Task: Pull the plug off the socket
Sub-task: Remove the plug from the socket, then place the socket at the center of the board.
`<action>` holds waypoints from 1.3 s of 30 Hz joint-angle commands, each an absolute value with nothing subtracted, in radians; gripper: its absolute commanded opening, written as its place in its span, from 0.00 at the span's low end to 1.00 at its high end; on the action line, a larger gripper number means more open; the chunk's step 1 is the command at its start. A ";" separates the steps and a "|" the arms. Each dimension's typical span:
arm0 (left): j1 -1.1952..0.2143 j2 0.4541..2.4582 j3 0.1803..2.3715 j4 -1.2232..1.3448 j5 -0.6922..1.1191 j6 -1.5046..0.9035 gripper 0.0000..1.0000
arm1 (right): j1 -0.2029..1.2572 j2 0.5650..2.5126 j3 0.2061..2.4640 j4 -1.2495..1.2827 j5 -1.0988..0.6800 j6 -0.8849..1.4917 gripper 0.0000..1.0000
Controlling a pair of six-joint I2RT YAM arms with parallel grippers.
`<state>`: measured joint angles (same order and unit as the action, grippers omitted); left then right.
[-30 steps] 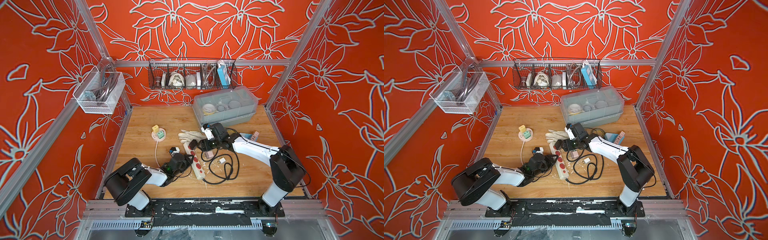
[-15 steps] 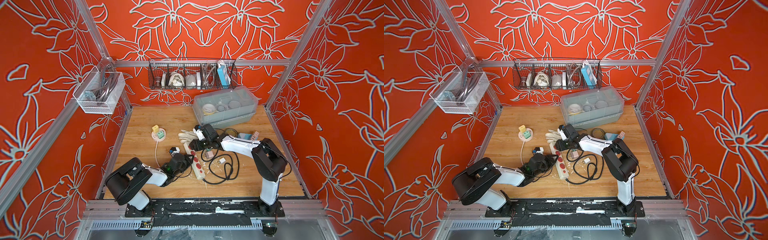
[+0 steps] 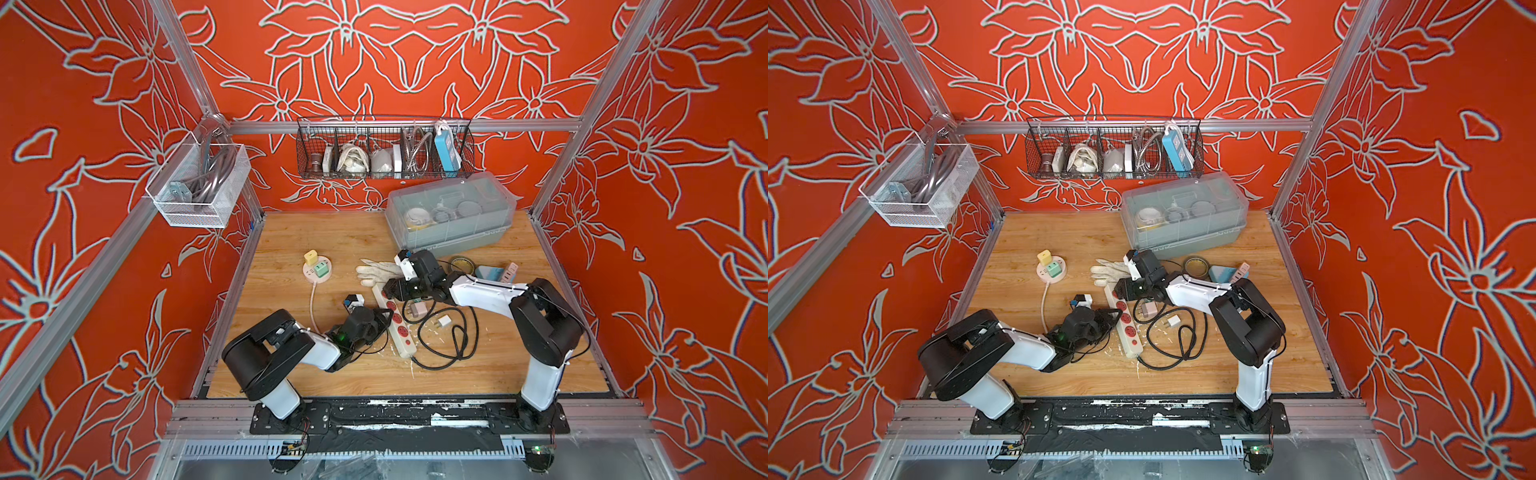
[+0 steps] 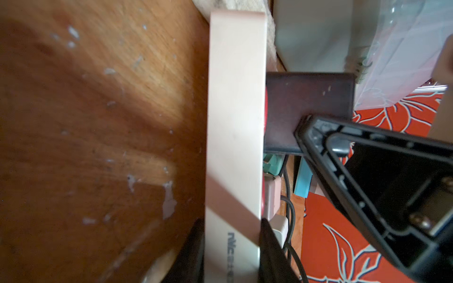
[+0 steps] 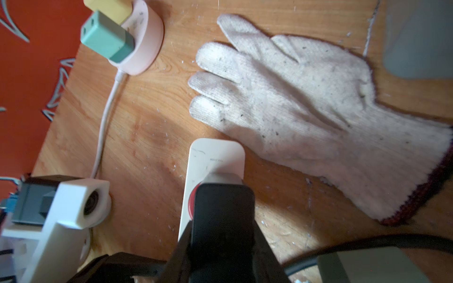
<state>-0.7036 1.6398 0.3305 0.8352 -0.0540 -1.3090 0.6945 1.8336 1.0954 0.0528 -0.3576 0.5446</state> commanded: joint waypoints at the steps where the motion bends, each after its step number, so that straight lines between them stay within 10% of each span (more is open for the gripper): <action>1: -0.697 1.770 0.232 0.308 -0.112 -1.292 0.00 | 0.660 1.752 1.080 0.285 -0.436 0.613 0.00; 14: -0.696 1.787 0.231 0.321 -0.120 -1.282 0.00 | 0.594 1.687 1.029 0.382 -0.512 0.746 0.00; 26: -0.696 1.819 0.248 0.327 -0.120 -1.278 0.00 | 0.685 1.684 1.260 -0.296 -0.243 0.330 0.00; 39: -0.697 1.741 0.269 0.322 -0.066 -1.226 0.02 | 0.652 1.450 1.035 -0.069 -0.395 0.466 0.00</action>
<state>-0.7132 1.6894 0.3420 0.9092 -0.0265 -1.2945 0.6506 1.5417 1.0687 -0.1066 -0.3744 0.4412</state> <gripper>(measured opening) 0.286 0.309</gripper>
